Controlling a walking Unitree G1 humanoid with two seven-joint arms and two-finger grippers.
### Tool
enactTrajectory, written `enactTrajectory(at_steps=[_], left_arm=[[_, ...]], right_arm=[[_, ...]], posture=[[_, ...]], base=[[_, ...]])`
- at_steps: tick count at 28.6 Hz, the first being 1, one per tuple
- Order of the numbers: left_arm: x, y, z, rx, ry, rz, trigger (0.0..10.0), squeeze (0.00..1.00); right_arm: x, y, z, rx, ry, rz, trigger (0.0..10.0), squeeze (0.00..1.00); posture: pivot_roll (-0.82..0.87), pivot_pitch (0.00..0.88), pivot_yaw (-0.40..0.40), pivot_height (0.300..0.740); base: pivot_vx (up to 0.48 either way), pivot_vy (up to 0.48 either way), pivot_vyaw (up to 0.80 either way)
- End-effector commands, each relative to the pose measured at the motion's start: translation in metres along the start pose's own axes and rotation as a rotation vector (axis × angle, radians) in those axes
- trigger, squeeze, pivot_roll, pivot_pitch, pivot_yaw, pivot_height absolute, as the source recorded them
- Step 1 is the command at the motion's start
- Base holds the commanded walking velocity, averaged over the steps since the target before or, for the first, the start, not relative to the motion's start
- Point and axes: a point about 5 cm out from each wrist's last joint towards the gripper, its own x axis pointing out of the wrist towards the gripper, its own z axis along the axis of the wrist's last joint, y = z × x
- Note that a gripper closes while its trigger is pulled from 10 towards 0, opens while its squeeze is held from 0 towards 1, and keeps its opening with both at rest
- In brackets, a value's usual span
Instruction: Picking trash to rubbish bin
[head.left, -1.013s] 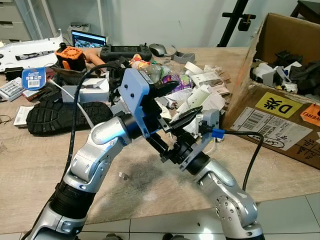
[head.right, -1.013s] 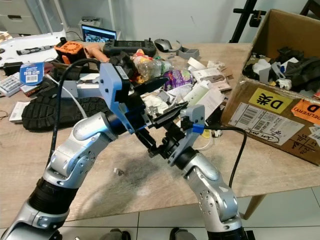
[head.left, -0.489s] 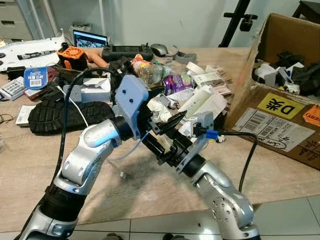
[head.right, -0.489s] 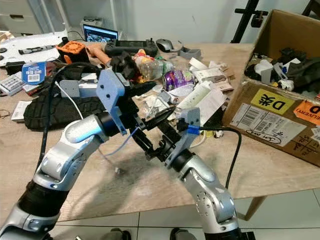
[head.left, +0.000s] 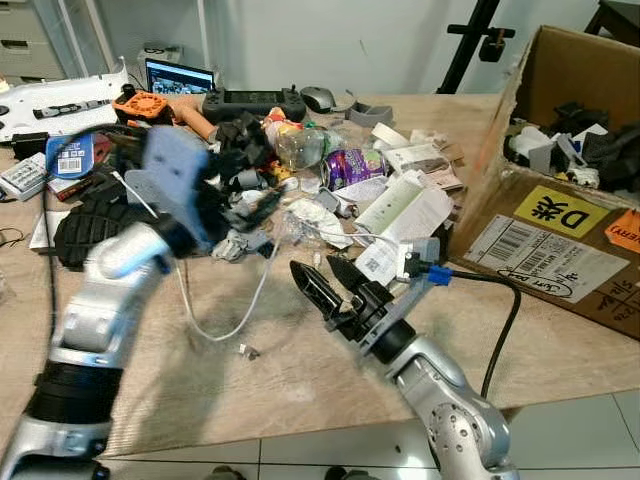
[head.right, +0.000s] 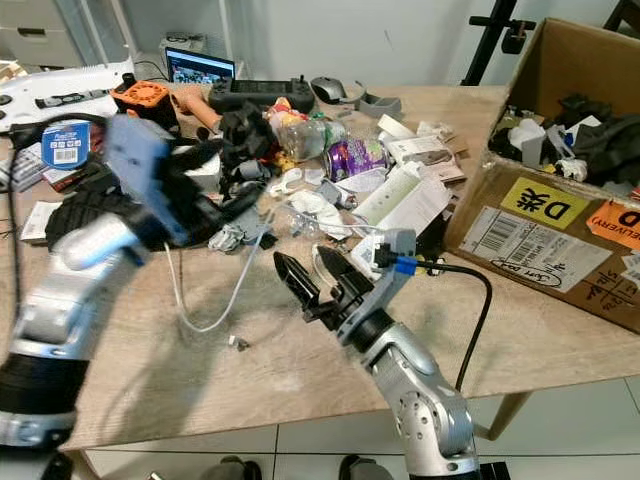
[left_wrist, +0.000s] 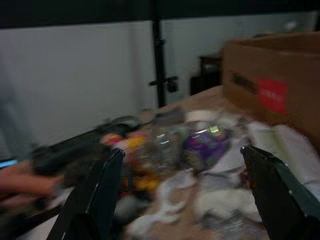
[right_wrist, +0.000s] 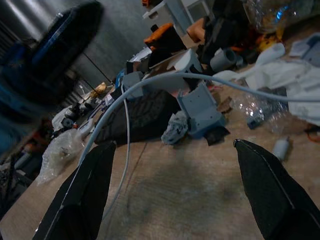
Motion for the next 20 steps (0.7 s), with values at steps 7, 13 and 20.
enactTrajectory(at_steps=[7, 13, 20], left_arm=[[-0.015, 0.024, -0.003, -0.039, 0.031, 0.045, 10.0, 0.0], [-0.019, 0.025, -0.01, -0.063, 0.049, 0.073, 10.0, 0.0], [-0.015, 0.012, -0.017, -0.096, 0.042, 0.094, 10.0, 0.0]], right_arm=[[0.0, 0.007, -0.004, 0.032, 0.011, 0.041, 10.0, 0.0], [0.004, 0.01, -0.003, 0.126, -0.023, 0.061, 10.0, 0.0], [0.012, 0.016, 0.001, 0.27, -0.035, 0.132, 10.0, 0.0]], posture=[[0.05, 0.19, -0.02, 0.74], [0.06, 0.168, -0.014, 0.74], [0.06, 0.178, -0.013, 0.74]], base=[[0.0, 0.0, 0.0], [0.0, 0.0, 0.0], [0.0, 0.0, 0.0]])
